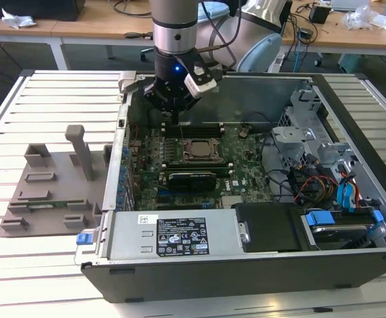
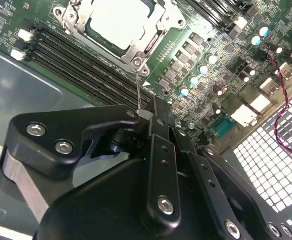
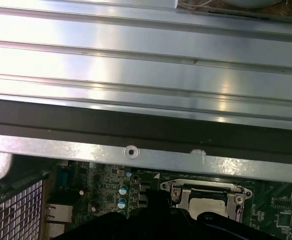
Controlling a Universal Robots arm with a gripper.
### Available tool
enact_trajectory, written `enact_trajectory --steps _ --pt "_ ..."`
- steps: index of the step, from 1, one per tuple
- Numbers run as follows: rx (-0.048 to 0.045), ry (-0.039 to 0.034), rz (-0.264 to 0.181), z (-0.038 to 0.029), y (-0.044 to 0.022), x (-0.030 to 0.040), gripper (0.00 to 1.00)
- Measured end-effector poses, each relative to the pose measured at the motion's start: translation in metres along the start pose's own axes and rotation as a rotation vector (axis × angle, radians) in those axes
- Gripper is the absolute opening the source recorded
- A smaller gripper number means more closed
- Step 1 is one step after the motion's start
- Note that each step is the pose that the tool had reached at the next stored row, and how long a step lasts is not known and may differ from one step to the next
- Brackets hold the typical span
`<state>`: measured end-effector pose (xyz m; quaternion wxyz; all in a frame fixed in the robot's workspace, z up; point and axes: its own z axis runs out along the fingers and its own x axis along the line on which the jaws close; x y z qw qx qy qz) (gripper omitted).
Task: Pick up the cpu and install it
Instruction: 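Install the first cpu locking lever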
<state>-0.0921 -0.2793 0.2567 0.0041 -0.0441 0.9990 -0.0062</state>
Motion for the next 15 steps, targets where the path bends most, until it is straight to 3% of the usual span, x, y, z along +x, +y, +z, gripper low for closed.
enact_trajectory --steps 15 --pt "0.0 -0.0001 0.0 0.0002 -0.0019 -0.0215 0.11"
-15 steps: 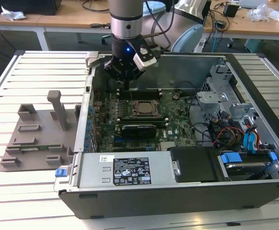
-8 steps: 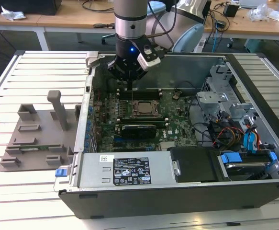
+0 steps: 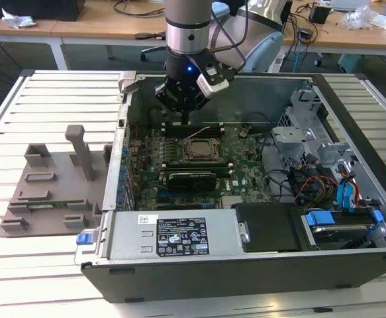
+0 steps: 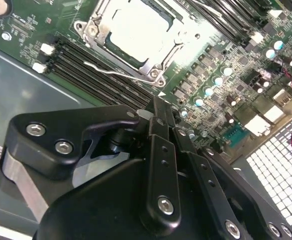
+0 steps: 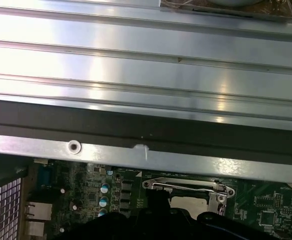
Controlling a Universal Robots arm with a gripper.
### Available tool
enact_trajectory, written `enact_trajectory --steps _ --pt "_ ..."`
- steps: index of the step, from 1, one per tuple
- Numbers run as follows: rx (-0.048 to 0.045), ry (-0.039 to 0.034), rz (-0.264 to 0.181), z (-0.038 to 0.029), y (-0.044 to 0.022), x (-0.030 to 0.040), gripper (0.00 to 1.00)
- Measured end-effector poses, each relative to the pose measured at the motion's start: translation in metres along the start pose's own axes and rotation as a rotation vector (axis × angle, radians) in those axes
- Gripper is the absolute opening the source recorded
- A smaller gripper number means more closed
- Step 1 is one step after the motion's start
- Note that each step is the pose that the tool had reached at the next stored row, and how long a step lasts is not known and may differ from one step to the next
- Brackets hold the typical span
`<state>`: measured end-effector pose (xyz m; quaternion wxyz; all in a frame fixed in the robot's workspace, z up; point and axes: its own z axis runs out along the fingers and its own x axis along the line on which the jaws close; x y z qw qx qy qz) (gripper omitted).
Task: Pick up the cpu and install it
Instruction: 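Install the first cpu locking lever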
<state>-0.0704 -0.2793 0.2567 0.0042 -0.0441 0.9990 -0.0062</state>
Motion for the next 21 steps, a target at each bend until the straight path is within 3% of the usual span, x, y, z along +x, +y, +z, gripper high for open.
enact_trajectory --steps 12,16,21 --pt "0.0 0.0004 0.0 0.0003 -0.0018 -0.0202 0.11" --pt "-0.0076 -0.0001 0.0 0.0048 -0.0021 -0.0209 0.11" --pt "-0.0082 -0.0001 0.0 0.0141 -0.0021 -0.019 0.11"
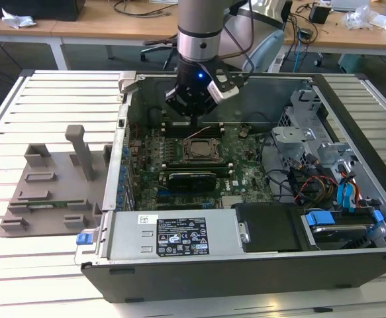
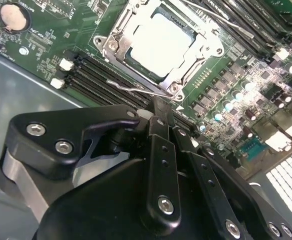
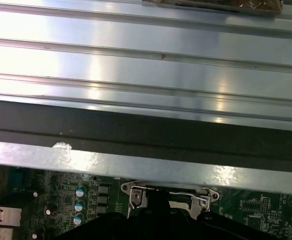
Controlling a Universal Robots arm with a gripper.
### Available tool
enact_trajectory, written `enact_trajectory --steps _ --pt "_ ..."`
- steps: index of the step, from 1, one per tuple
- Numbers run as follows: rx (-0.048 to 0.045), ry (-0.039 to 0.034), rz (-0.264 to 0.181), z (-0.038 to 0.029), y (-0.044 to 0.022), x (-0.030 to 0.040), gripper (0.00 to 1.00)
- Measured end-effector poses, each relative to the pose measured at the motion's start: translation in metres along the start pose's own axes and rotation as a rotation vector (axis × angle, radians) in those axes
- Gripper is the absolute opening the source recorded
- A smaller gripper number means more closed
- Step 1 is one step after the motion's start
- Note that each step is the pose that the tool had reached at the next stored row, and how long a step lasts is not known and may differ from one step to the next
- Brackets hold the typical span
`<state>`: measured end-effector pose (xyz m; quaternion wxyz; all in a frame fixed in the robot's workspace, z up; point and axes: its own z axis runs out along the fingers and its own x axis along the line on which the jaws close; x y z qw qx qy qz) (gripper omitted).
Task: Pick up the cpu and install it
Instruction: 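Install the first cpu locking lever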
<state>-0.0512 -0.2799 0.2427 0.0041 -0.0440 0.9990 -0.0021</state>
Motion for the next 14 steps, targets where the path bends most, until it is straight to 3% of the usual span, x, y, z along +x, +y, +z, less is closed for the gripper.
enact_trajectory --steps 8,14 --pt "-0.0007 -0.0003 0.0 0.0042 0.0002 0.0017 0.11" --pt "-0.013 -0.0011 0.0 0.0104 0.0004 0.0044 0.11"
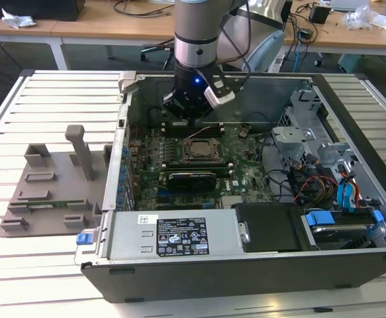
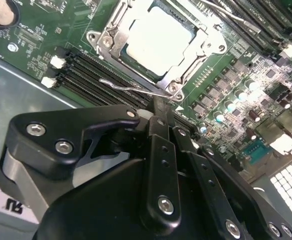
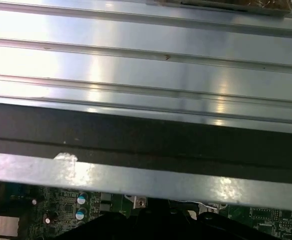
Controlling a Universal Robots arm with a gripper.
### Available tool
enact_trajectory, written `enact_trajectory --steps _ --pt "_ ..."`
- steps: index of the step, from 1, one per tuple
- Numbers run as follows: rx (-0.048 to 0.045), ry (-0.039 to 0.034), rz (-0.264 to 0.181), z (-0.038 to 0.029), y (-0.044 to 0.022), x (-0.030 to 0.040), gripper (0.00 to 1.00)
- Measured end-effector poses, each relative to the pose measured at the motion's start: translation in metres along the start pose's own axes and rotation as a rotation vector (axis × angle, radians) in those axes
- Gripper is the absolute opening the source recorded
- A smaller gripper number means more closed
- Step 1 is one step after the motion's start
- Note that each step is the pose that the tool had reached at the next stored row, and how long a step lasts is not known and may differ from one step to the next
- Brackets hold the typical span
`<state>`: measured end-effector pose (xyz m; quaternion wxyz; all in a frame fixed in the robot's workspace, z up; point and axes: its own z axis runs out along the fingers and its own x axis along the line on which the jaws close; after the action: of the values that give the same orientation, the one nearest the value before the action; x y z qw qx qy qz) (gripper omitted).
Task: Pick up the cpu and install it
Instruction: 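Install the first cpu locking lever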
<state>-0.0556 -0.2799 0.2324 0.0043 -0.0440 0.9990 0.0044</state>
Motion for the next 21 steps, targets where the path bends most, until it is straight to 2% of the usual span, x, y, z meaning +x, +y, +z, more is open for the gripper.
enact_trajectory --steps 5,9,17,21 --pt "-0.0081 -0.0008 0.0 0.0078 0.0001 0.001 0.11" --pt "-0.0085 -0.0008 0.0 0.0119 0.0003 0.0006 0.11" --pt "-0.0085 -0.0007 0.0 0.0182 0.0008 -0.0065 0.11" --pt "-0.0085 -0.0007 0.0 0.022 0.0007 -0.0128 0.11"
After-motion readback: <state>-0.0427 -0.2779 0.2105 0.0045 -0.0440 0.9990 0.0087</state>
